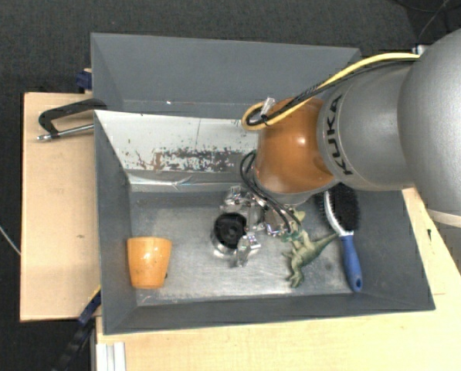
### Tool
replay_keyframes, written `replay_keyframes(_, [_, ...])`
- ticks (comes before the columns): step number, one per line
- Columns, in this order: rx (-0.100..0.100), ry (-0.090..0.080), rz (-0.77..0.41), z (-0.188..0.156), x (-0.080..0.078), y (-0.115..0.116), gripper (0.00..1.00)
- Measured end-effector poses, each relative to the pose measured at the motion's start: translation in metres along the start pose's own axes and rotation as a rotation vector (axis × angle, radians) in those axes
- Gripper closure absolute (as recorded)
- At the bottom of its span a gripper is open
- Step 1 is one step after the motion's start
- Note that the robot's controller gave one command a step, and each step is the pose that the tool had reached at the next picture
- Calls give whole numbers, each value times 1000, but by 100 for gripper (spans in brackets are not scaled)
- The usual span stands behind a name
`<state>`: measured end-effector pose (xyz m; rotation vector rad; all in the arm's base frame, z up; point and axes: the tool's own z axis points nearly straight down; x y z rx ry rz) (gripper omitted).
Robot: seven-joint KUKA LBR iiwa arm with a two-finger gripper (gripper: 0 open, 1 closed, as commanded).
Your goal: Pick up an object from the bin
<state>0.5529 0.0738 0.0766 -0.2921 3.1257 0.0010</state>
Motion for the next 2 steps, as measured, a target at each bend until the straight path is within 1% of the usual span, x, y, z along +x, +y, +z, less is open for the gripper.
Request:
replay_keyframes(1, [-1, -7, 3, -1, -2, -3, 100])
replay_keyframes(2, [0, -12, -83, -135, 4, 18, 100])
